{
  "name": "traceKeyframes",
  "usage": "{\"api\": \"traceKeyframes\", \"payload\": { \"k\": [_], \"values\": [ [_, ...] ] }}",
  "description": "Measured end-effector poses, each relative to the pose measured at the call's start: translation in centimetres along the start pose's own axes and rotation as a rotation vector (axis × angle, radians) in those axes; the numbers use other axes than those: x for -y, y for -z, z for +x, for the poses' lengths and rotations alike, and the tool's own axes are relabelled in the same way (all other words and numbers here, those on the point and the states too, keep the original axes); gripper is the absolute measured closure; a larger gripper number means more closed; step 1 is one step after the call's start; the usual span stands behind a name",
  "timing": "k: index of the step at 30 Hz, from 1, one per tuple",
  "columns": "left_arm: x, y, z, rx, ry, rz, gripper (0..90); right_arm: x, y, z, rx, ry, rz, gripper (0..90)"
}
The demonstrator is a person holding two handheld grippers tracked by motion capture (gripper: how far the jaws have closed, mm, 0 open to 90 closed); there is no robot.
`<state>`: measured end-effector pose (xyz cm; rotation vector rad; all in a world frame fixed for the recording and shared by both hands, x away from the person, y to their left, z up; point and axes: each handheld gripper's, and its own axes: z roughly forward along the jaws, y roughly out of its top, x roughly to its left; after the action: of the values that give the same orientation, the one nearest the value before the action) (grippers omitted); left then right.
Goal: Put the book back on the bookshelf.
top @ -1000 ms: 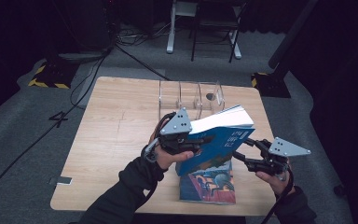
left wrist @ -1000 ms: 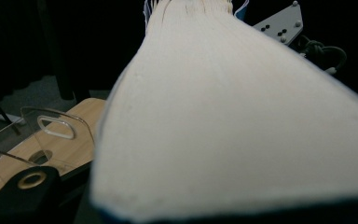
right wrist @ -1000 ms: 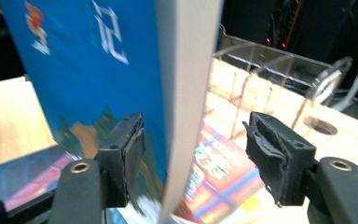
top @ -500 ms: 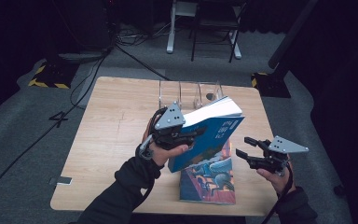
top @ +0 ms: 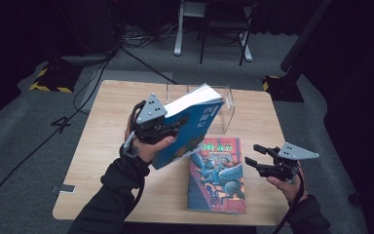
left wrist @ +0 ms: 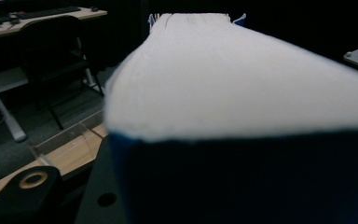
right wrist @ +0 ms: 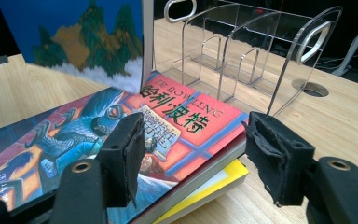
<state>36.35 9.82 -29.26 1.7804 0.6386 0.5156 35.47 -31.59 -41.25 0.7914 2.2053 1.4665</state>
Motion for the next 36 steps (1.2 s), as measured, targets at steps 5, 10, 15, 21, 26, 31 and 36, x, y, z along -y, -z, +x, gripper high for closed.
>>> {"api": "traceKeyframes", "payload": {
  "k": [5, 10, 15, 21, 26, 31, 36],
  "values": [
    [-0.3, 0.5, 1.4, -0.062, 0.004, 0.01, 60.8, 0.1, -0.2, 0.0, -0.002, -0.006, 0.006, 38.7],
    [-0.5, 0.3, 2.4, -0.123, 0.017, 0.017, 60.8, 0.2, -0.5, 0.2, -0.009, 0.001, 0.021, 38.4],
    [-0.4, -0.5, 3.2, -0.171, 0.02, 0.042, 60.8, 0.4, -0.9, 0.3, -0.012, 0.007, 0.038, 38.4],
    [0.0, -1.8, 4.3, -0.22, 0.04, 0.072, 60.8, 0.5, -1.1, 0.3, -0.017, 0.004, 0.043, 38.4],
    [0.2, -3.3, 4.7, -0.25, 0.051, 0.083, 60.8, 0.5, -1.2, 0.3, -0.016, 0.004, 0.046, 38.4],
    [0.4, -4.8, 5.0, -0.274, 0.073, 0.086, 60.8, 0.6, -1.2, 0.3, -0.017, 0.002, 0.045, 38.5],
    [0.6, -5.9, 5.4, -0.306, 0.082, 0.085, 60.8, 0.6, -1.1, 0.2, -0.017, 0.0, 0.041, 38.5]
  ]
}}
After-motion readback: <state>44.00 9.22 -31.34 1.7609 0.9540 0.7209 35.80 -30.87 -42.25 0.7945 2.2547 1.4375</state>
